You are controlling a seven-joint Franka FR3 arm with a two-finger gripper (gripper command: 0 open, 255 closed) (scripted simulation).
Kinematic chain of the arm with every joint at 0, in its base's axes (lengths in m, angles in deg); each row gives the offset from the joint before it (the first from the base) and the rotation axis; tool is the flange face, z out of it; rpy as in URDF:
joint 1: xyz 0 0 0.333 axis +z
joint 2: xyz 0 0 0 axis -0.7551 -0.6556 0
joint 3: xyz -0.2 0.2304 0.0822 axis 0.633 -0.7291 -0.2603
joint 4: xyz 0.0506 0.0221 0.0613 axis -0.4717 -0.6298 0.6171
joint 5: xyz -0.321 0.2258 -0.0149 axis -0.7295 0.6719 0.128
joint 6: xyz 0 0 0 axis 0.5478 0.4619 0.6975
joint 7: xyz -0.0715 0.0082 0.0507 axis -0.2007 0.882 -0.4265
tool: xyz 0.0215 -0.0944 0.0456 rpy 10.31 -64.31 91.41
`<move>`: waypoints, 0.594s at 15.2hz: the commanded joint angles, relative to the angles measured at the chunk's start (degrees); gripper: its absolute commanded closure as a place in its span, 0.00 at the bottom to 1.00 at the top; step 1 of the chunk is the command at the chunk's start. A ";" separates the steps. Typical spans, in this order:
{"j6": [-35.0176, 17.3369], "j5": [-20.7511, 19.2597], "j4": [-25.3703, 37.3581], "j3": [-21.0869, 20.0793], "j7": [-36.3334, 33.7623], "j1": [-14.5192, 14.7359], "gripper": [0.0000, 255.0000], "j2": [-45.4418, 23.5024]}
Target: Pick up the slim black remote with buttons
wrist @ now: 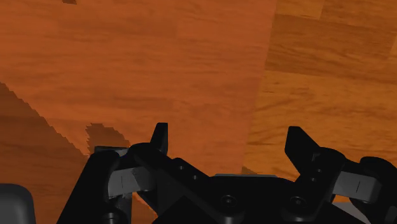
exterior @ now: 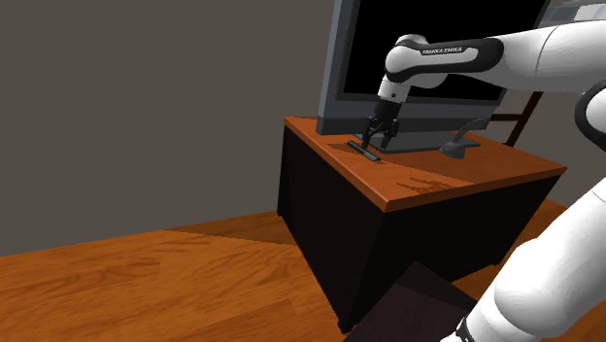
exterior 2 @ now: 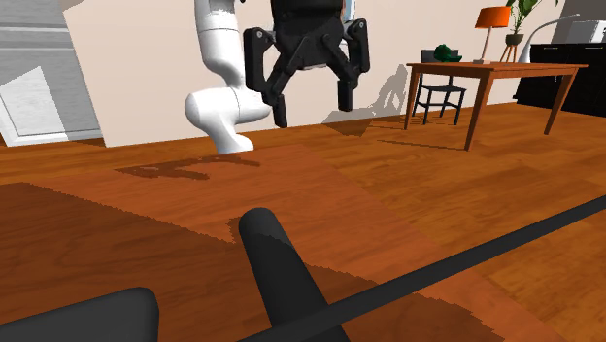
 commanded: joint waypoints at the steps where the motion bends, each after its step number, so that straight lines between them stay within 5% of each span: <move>1: -0.56 0.48 3.10 1.15 0.68 -0.76 0.00 -3.88; 9: 0.80 4.32 20.18 4.66 2.75 -4.75 0.00 -20.70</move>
